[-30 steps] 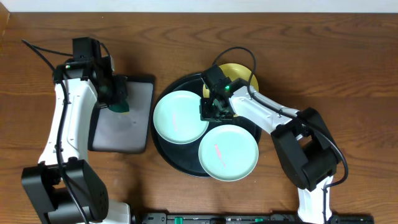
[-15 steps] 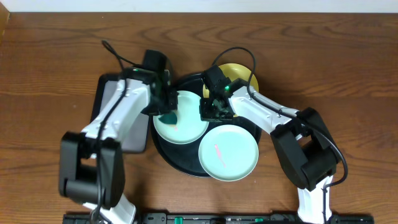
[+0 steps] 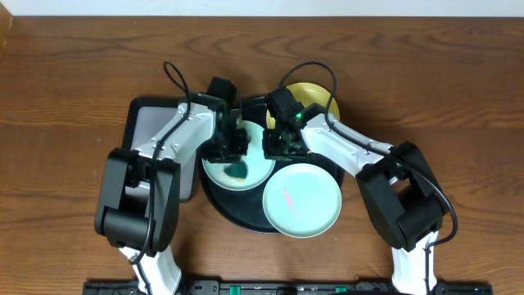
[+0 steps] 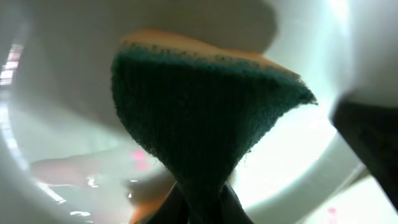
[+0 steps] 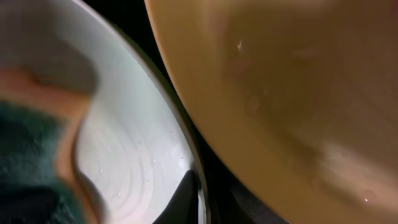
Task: Clean dirty plates on tray and stack at the side
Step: 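Scrub the light-green plate with the sponge while right gripper holds it, then lift the sponge back toward the left pad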
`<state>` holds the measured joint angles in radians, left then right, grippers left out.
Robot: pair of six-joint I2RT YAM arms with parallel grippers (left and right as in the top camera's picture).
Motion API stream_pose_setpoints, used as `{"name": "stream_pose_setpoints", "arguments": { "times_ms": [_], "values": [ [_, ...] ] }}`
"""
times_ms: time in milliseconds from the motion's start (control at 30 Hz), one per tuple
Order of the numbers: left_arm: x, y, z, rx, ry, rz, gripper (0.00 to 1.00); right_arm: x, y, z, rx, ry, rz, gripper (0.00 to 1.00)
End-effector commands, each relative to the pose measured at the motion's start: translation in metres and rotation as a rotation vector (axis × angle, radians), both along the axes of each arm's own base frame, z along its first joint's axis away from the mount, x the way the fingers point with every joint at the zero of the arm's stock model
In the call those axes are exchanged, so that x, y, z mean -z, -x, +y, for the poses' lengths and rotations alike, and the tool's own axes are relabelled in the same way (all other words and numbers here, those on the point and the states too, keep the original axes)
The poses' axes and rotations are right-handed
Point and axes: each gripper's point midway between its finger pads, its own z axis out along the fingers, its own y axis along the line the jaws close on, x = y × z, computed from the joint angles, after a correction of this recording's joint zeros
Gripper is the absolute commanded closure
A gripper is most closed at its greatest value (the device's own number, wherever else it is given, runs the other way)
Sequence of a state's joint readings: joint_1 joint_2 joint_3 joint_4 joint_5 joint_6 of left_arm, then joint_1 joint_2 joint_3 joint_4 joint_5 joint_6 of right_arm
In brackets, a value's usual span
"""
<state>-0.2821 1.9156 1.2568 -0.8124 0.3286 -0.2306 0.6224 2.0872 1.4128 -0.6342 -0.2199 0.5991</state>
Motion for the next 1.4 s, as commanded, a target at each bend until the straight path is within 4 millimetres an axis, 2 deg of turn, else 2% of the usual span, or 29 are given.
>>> {"name": "stream_pose_setpoints", "arguments": {
  "times_ms": [0,33,67,133,200,267,333,400,433,533,633,700,833,900,1000,1033,1067,1167,1200,1267,1367],
  "values": [
    [0.003,-0.007,0.008,-0.033,-0.01,-0.015,0.93,0.009,0.003,0.003,-0.012,0.018,0.007,0.94],
    [0.006,-0.012,0.022,-0.094,-0.077,-0.024,0.93,0.009,0.003,0.003,-0.012,0.018,0.007,0.94],
    [0.009,-0.018,0.051,-0.218,-0.219,-0.041,0.92,0.009,0.003,0.003,-0.012,0.018,0.007,0.94],
    [0.008,-0.023,0.086,-0.382,-0.39,-0.074,0.93,0.009,0.003,0.003,-0.012,0.018,0.007,0.94],
    [0.007,-0.024,0.094,-0.411,-0.426,-0.086,0.93,0.009,0.003,0.003,-0.012,0.018,0.007,0.94],
    [0.007,-0.019,0.089,-0.404,-0.401,-0.058,0.93,0.009,0.003,0.003,-0.012,0.018,0.007,0.94],
    [0.009,-0.012,0.071,-0.356,-0.32,-0.014,0.93,0.009,0.002,0.003,-0.012,0.018,0.007,0.94],
    [0.008,-0.007,0.044,-0.232,-0.18,0.018,0.93,0.008,0.002,0.004,-0.012,0.016,0.005,0.94],
    [0.005,-0.001,0.02,-0.131,-0.057,0.037,0.93,0.008,0.002,0.004,-0.012,0.016,0.004,0.93],
    [-0.006,0.008,-0.012,0.01,0.134,0.051,0.93,0.008,0.002,0.004,-0.012,0.016,0.005,0.93],
    [-0.006,0.002,-0.012,0.015,0.14,0.024,0.92,0.008,0.002,0.004,-0.012,0.015,0.005,0.93],
    [-0.003,-0.009,-0.003,-0.018,0.097,-0.013,0.93,0.008,0.002,0.004,-0.012,0.015,0.005,0.93],
    [0.007,-0.032,0.044,-0.258,-0.153,-0.078,0.93,0.009,0.002,0.004,-0.012,0.016,0.005,0.94],
    [0.004,-0.038,0.049,-0.27,-0.169,-0.097,0.92,0.009,0.002,0.004,-0.012,0.017,0.007,0.94],
    [-0.022,-0.049,0.051,-0.275,-0.161,-0.124,0.92,0.009,0.003,0.003,-0.012,0.018,0.009,0.94],
    [-0.037,-0.055,0.051,-0.269,-0.154,-0.149,0.93,0.009,0.003,0.003,-0.012,0.018,0.009,0.94],
    [-0.082,-0.066,0.056,-0.276,-0.134,-0.216,0.92,0.009,0.003,0.003,-0.012,0.018,0.008,0.98],
    [-0.127,-0.069,0.069,-0.293,-0.118,-0.293,0.93,0.009,0.003,0.003,-0.013,0.018,0.009,0.99],
    [-0.135,-0.069,0.075,-0.303,-0.116,-0.313,0.93,0.008,0.003,0.004,-0.018,0.013,0.01,0.99],
    [-0.162,-0.067,0.109,-0.374,-0.157,-0.385,0.92,-0.007,0.004,0.014,-0.102,-0.043,-0.018,0.99],
    [-0.173,-0.066,0.138,-0.438,-0.186,-0.415,0.92,-0.037,-0.003,0.017,-0.152,-0.064,-0.104,0.99]
  ]
}}
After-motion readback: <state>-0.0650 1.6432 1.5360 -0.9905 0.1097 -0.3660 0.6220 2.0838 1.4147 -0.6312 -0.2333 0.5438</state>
